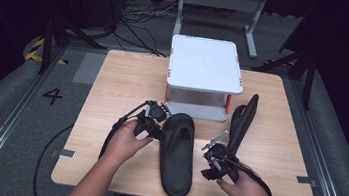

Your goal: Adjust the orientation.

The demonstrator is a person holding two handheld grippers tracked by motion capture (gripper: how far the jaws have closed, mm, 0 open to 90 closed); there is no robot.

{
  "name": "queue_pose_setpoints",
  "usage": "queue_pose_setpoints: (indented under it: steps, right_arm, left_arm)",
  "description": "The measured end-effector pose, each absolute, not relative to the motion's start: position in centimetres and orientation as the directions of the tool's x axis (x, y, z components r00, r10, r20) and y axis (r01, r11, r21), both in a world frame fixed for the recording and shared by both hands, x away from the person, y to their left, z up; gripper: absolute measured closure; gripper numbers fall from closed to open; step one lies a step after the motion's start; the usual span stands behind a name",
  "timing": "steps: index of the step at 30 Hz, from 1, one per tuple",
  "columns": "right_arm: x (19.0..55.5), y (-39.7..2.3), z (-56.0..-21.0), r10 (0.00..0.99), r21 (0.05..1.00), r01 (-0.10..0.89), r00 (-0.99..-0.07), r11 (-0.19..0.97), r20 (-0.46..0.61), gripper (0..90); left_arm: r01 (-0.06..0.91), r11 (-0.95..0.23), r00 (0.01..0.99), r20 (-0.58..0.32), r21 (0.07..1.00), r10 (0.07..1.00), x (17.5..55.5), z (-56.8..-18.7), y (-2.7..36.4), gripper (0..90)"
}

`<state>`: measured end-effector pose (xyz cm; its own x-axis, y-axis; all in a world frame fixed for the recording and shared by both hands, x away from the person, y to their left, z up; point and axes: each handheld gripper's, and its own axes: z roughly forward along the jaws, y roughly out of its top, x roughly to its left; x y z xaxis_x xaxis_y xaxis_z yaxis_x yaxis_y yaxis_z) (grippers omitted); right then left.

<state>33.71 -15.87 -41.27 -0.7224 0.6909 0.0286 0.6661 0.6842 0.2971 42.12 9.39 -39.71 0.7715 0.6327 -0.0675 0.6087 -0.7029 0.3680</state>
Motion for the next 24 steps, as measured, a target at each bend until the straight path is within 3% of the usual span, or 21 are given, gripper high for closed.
queue_pose_setpoints:
  steps: [12, 18, 24]
  right_arm:
    - [36.3, -23.6, -36.2, 0.819, 0.508, 0.712, -0.573, 0.484, 0.023, 58.1]
    - [37.1, -26.1, -35.3, 0.857, 0.546, 0.725, -0.514, 0.42, 0.024, 58.9]
    - [38.2, -27.7, -35.1, 0.868, 0.583, 0.72, -0.494, 0.377, 0.048, 64.2]
  left_arm:
    - [0.665, -0.62, 0.702, -0.066, 0.416, 0.709, 42.0, -36.5, 14.9, 54.1]
    - [0.68, -0.614, 0.693, -0.075, 0.401, 0.718, 41.6, -36.5, 16.0, 52.6]
    - [0.698, -0.587, 0.686, -0.145, 0.41, 0.713, 41.0, -36.2, 17.1, 52.3]
